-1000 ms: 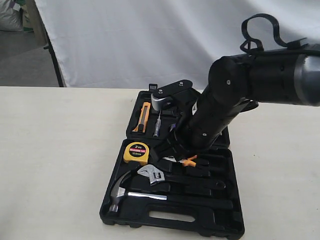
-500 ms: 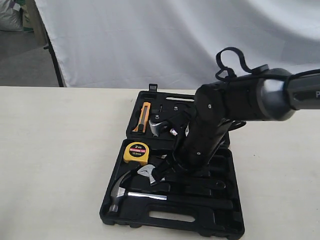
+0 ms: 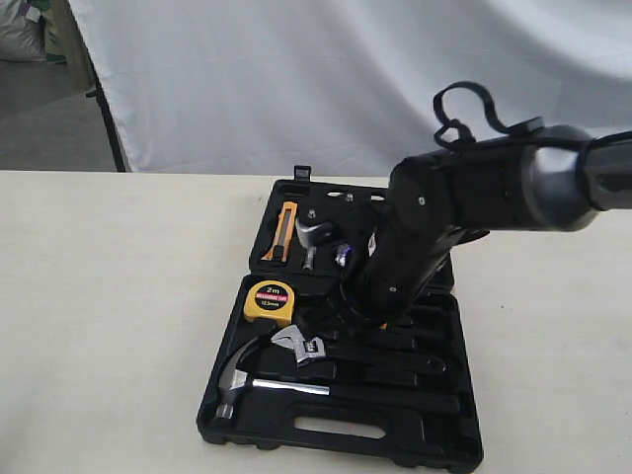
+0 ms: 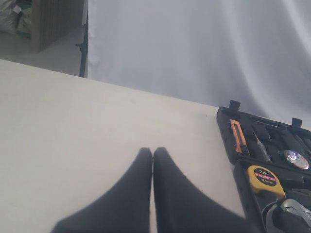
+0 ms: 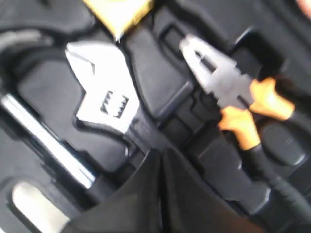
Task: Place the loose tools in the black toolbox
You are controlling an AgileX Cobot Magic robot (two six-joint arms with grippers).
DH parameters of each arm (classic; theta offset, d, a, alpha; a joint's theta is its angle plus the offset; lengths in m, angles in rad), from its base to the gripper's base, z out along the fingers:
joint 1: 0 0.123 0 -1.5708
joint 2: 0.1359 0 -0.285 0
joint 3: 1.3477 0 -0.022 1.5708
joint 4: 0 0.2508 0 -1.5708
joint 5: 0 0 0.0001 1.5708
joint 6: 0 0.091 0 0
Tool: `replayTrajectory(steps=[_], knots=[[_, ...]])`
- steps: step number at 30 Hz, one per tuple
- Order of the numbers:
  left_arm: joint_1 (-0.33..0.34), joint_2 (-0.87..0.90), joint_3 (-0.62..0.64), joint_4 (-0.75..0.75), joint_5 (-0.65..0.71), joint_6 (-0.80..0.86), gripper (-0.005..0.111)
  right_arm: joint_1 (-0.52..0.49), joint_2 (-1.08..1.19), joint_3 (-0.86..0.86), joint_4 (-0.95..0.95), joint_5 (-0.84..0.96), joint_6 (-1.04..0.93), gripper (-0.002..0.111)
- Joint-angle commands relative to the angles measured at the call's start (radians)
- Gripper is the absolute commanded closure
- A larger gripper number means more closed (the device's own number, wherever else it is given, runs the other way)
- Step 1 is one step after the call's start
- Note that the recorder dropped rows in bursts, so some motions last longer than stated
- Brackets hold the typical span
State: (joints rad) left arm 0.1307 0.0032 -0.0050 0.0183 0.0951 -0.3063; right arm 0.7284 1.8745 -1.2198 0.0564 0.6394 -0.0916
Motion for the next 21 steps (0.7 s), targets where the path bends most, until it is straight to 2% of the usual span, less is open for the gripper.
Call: replayTrajectory(steps=[1, 6, 18, 21], knots=[[0.025, -0.003, -0.003, 0.004, -0.007, -0.005, 0.106, -0.005, -0.109, -0.001, -0.009, -0.033, 0.024, 0.109], [0.025, -0.003, -0.003, 0.004, -0.007, -0.005, 0.106, -0.003, -0.238, 0.063, -0.009, -0.121, 0.041, 0.109], [0.025, -0.003, -0.003, 0.004, -0.007, -0.005, 0.106, -0.008, -0.622, 0.602, -0.004, -0.678, 0.092, 0.109], [0.025, -0.003, -0.003, 0.004, -0.007, -0.005, 0.106, -0.008, -0.731, 0.685, -0.002, -0.781, 0.092, 0.109]])
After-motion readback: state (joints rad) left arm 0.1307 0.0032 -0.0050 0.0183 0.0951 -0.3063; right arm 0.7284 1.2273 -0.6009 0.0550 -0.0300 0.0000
